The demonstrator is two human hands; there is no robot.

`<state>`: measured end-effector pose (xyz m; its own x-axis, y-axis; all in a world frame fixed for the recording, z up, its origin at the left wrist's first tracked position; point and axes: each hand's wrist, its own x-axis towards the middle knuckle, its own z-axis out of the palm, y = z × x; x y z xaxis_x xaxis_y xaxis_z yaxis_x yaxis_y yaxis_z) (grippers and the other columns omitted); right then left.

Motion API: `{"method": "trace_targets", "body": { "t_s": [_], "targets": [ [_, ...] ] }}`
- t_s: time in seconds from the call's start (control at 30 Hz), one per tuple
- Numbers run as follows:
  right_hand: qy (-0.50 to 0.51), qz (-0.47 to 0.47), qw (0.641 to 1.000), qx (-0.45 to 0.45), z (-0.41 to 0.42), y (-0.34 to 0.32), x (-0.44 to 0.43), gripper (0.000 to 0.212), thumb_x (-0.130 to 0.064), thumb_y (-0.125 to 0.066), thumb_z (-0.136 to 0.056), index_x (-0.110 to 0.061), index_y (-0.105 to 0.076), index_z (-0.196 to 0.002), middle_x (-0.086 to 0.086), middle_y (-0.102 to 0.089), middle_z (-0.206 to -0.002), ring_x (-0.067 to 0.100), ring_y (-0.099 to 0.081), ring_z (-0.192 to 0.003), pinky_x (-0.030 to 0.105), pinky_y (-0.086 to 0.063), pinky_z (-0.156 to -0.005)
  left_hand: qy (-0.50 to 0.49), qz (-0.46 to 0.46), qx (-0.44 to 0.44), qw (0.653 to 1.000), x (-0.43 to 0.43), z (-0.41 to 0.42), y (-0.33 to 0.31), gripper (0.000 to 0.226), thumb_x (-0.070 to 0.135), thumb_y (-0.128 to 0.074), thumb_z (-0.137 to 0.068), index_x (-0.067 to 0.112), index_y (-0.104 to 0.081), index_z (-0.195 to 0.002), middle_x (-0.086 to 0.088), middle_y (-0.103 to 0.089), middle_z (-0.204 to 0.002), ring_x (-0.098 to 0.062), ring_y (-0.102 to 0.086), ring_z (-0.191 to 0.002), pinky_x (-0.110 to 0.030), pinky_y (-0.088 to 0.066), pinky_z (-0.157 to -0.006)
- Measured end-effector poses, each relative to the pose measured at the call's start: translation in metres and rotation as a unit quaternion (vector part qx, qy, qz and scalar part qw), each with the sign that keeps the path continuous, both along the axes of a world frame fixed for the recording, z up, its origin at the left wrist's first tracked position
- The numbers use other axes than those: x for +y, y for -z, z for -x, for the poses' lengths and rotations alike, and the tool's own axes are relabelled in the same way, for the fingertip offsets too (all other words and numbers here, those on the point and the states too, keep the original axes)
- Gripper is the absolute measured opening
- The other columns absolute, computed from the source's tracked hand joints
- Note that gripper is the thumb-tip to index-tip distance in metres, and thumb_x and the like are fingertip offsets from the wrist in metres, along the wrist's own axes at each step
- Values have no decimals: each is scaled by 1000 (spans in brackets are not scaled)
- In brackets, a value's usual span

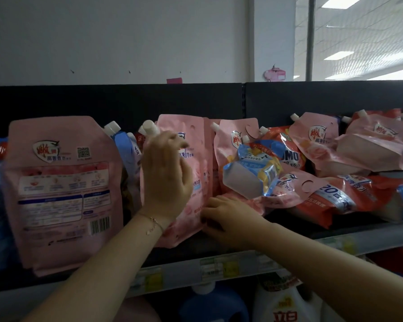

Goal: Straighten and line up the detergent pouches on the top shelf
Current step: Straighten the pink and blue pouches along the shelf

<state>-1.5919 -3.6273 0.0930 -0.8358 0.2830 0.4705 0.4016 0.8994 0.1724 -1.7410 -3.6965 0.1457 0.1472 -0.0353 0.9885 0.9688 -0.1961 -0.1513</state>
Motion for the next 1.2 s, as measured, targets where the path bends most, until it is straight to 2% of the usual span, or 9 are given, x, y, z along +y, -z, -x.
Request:
{"method": "trace_targets", "body": {
  "t_s": [0.23, 0.4, 0.6, 0.7, 0.8, 0.93, 1.1, 1.13, 1.2],
  "targets": [
    [129, 31, 980, 151, -46, -27, 13, 21, -29, -51, -94, -12, -64, -91, -1, -60, -91, 15, -55, -80, 29, -50, -71, -10, 193, 97, 976, 30, -16, 25, 26, 4, -47, -75, 11, -54, -99, -9, -53, -110, -26, -46, -102, -34, -42, -88],
    [247, 98, 923, 279, -75, -35, 38, 29, -29, -46, -95, -14, -54, -72, -1, -55, -74, 16, -55, -67, 26, -40, -55, 54, 331, -26, 942, 59, -37, 30, 25, 9, -52, -85, 7, -50, -110, -8, -51, -109, -22, -46, -98, -40, -46, -84],
    [255, 419, 730, 476, -82, -41, 99, 23, -24, -50, -89, -4, -56, -100, 13, -60, -88, 27, -60, -74, 39, -52, -69, 115, 427, -324, 836, 89, -65, 24, 53, 41, -52, -93, 3, -37, -128, -13, -45, -129, -28, -45, -119, -39, -40, -101],
    [253, 483, 686, 481, -76, -50, 111, 26, -22, -50, -93, -9, -55, -116, 19, -61, -109, 31, -63, -93, 40, -56, -79, 154, 473, -426, 756, 100, -76, 19, 81, 54, -50, -91, -1, -23, -144, -16, -37, -145, -29, -39, -131, -35, -34, -107],
    [208, 571, 613, 505, -70, -62, 120, 28, -23, -51, -96, -4, -51, -116, 18, -62, -102, 29, -62, -76, 36, -57, -55, 228, 464, -514, 684, 114, -78, 18, 95, 55, -60, -85, 0, -16, -148, -15, -31, -151, -29, -35, -135, -36, -32, -110],
    [195, 579, 607, 507, -69, -61, 136, 54, -37, -76, -76, -4, -57, -115, 15, -67, -95, 28, -68, -81, 42, -58, -77, 291, 439, -597, 605, 127, -80, 17, 86, 46, -70, -79, 2, -32, -143, -14, -45, -140, -29, -48, -124, -40, -42, -102],
    [163, 620, 592, 490, -64, -55, 128, 29, -31, -73, -82, -8, -57, -89, 3, -54, -45, 10, -47, -26, 15, -38, -33, 336, 442, -640, 531, 127, -69, 19, 68, 38, -72, -57, 9, -61, -117, -10, -64, -108, -26, -63, -93, -35, -55, -74],
    [147, 627, 590, 487, -63, -55, 127, 25, -27, -73, -81, -8, -57, -87, 3, -55, -46, 11, -49, -29, 17, -43, -35, 350, 443, -643, 517, 124, -67, 20, 61, 34, -73, -58, 8, -62, -113, -10, -65, -102, -26, -64, -85, -34, -56, -64],
    [126, 637, 578, 494, -60, -53, 127, 34, -21, -76, -73, -5, -60, -99, 10, -62, -71, 19, -60, -56, 33, -59, -63, 370, 451, -633, 509, 115, -64, 19, 45, 26, -70, -67, 8, -62, -107, -11, -63, -92, -24, -62, -71, -29, -53, -51]
  ]
}}
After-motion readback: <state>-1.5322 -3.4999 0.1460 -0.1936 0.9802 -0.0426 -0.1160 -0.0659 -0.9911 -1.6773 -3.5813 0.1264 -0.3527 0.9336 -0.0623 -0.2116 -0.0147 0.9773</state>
